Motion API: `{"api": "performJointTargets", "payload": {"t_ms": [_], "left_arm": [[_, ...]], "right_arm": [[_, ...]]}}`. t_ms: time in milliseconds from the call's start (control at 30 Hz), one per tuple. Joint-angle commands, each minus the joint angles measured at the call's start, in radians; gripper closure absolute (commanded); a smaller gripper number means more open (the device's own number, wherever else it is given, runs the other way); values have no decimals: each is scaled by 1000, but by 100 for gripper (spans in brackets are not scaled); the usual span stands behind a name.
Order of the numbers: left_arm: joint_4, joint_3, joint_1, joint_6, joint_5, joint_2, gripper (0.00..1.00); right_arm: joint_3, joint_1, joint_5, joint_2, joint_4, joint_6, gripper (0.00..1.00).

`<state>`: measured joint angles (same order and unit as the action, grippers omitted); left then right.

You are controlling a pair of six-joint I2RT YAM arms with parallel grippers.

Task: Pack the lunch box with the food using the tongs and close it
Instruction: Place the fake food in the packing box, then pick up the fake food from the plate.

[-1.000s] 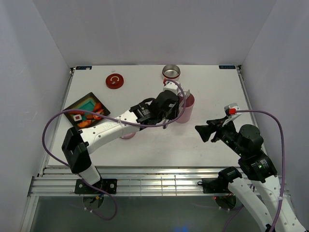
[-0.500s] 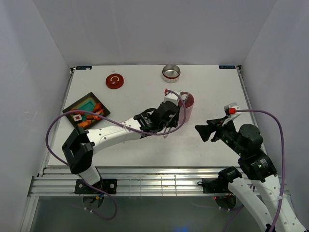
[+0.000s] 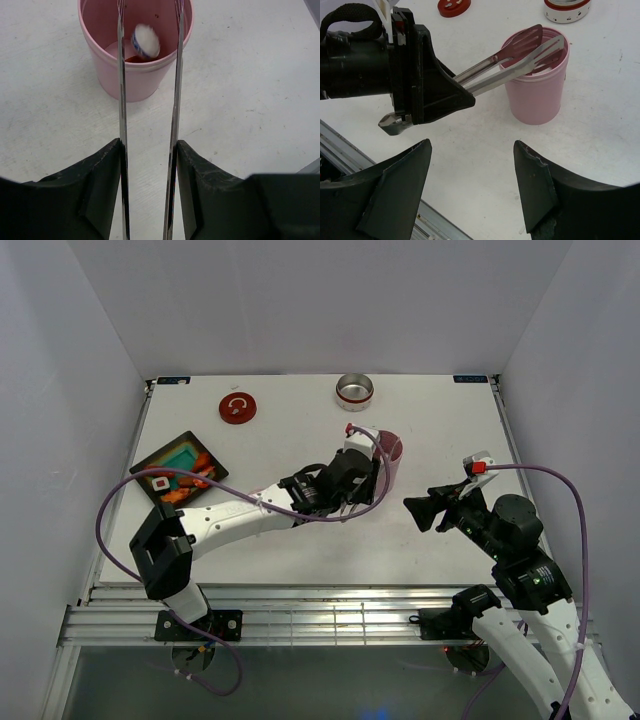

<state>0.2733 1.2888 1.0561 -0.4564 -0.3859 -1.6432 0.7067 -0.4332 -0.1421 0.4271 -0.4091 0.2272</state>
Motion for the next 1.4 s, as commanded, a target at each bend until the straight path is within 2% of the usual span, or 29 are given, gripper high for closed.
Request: {"api": "performJointTargets", "payload": {"t_ms": [0,400,600,700,800,867,1000,1033,1100,1133,1367], "left_arm": [[10,67,5,7,-18,10,44],[96,150,7,7,-59,32,43],[308,394,5,35,-180,42,43],[401,475,-33,33,-252,51,42],[437,462,-142,15,-199,98,42],[446,417,-261,-4,-133,134,43],[474,240,-442,-31,-126,262,43],[477,207,-526,-48,-122,284,43],[500,147,-617,-70,-73,342,43],[507,95,-709,-94,-53,359,43],[497,-100,-988,-94,39,450,43]], "right_arm": [[20,-4,15,-5,46,-19,27],[24,-4,-10,-5,47,-20,27],[14,-4,-37,12,75,-14,27],[-10,-6,-77,10,107,1,27],[-50,-4,-109,10,138,14,27],[-78,-4,-131,15,162,17,27],[-116,-4,-177,27,187,14,27],[-124,-4,-189,29,190,12,27],[-142,-3,-211,29,202,11,27],[-148,-6,-221,27,208,11,26],[-187,-6,-315,-25,248,15,27]]}}
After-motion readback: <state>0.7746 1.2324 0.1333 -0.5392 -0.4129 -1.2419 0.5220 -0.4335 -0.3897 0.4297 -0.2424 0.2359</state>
